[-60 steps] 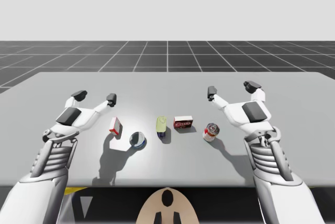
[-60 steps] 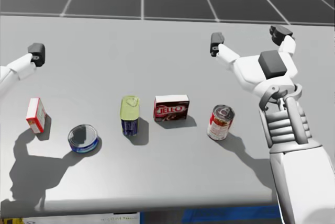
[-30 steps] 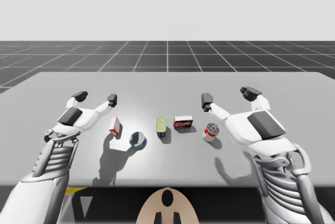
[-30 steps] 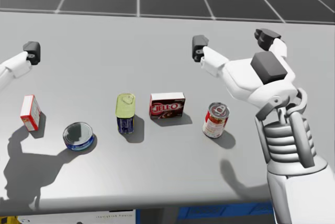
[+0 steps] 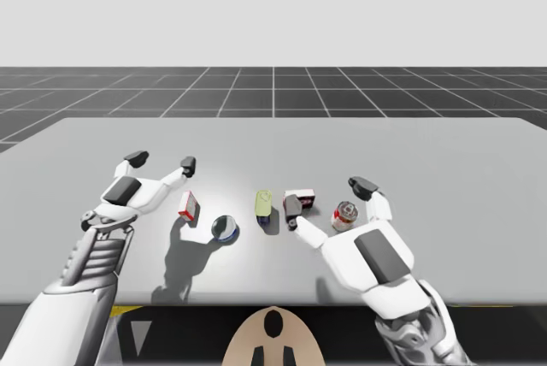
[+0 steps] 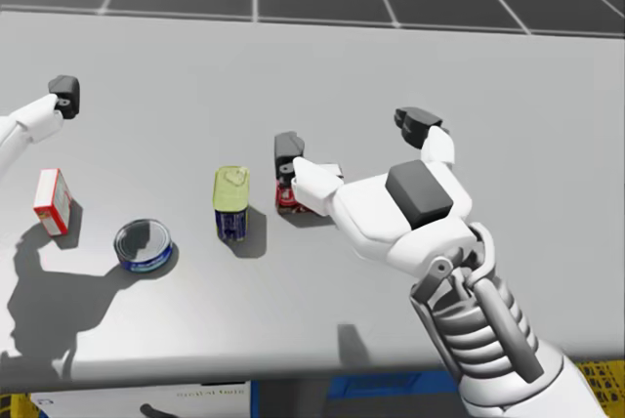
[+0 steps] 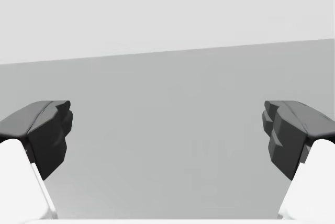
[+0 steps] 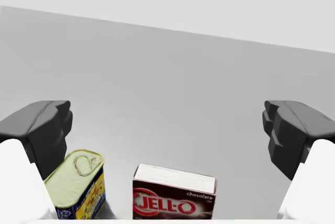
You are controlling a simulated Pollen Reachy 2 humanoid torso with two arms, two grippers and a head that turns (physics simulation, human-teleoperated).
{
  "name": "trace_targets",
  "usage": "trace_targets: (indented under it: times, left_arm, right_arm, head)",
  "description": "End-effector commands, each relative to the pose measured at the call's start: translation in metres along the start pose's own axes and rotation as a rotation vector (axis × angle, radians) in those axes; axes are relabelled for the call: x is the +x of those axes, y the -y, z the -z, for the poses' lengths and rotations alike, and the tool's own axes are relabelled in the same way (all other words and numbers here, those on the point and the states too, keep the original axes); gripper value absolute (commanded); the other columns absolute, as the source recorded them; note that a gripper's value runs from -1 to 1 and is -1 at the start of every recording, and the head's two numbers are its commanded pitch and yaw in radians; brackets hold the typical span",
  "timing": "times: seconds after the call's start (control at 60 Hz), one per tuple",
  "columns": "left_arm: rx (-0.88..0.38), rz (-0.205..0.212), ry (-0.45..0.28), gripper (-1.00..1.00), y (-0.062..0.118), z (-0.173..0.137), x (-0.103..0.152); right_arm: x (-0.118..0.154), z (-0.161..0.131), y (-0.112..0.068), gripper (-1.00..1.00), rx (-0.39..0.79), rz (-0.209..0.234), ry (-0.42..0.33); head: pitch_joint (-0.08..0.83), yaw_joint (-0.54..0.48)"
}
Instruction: Lift the pudding box off the table.
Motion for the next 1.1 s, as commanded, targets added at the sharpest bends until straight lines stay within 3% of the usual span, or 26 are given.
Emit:
trace_targets:
  times: [0.017, 0.183, 0.267, 0.367, 0.717, 1.1]
  left_arm:
    - [-0.001, 0.005, -0.005, -1.00, 0.000, 0.000, -0.001]
    - [-0.001, 0.005, -0.004, -1.00, 0.000, 0.001, -0.002]
    - [-0.001, 0.005, -0.004, -1.00, 0.000, 0.000, -0.002]
    - [-0.002, 0.007, -0.005, -1.00, 0.001, 0.000, -0.002]
    - [0.000, 0.005, -0.002, -1.00, 0.001, 0.000, -0.001]
    - [-0.003, 0.000, 0.007, -1.00, 0.000, -0.001, 0.001]
  right_arm:
    - [-0.021, 0.006, -0.029, -1.00, -0.008, 0.129, -0.088]
    - [-0.045, 0.021, -0.034, -1.00, -0.035, 0.181, -0.166]
    - [-0.050, 0.028, -0.032, -1.00, -0.064, 0.191, -0.187]
    - [-0.052, 0.039, -0.032, -1.00, -0.078, 0.234, -0.230]
    - [-0.062, 0.071, -0.044, -1.00, -0.081, 0.263, -0.322]
    - [-0.080, 0.088, -0.049, -1.00, -0.104, 0.265, -0.381]
  head:
    - [0.640, -0.13]
    - [0.644, -0.13]
    - [0.645, -0.13]
    - [0.644, -0.13]
    - [0.646, -0.13]
    - [0.650, -0.12]
